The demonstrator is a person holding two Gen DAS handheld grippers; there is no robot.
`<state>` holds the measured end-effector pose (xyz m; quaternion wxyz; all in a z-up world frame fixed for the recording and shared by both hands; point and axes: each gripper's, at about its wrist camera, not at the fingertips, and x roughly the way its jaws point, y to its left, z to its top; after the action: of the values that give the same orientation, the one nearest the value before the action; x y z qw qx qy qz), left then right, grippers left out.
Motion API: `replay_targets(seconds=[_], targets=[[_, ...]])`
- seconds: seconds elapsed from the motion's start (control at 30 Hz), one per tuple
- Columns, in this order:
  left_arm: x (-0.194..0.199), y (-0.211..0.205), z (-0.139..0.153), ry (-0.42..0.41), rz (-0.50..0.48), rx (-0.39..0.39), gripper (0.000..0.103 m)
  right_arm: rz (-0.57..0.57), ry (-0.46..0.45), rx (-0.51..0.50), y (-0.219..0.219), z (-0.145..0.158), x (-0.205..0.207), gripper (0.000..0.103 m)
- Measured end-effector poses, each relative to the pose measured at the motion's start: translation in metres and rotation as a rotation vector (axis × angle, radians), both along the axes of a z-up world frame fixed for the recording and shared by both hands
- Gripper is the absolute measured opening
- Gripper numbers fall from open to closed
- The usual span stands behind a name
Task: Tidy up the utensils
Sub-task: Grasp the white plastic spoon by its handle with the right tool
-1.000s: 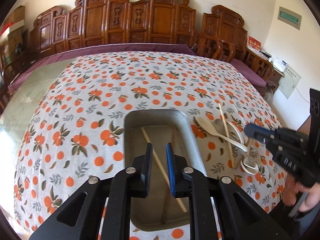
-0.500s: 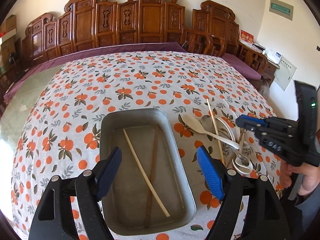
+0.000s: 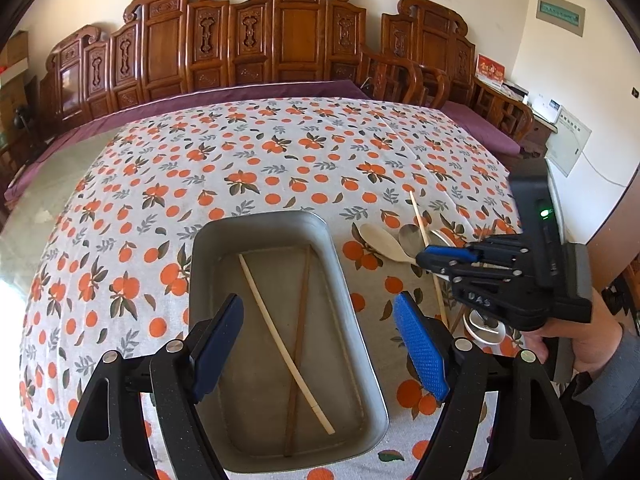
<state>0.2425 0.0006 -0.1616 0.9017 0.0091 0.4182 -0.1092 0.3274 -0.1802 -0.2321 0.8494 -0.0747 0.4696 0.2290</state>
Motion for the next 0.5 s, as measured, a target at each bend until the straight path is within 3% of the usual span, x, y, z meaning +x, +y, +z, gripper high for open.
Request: replay_targets(seconds=[0.5], targets=[[-0.001,-0.004,0.001,0.0,-0.006,0.007,0.074,0.063,0.028,-0.032,0.014,-0.01,-0.006,0.016]])
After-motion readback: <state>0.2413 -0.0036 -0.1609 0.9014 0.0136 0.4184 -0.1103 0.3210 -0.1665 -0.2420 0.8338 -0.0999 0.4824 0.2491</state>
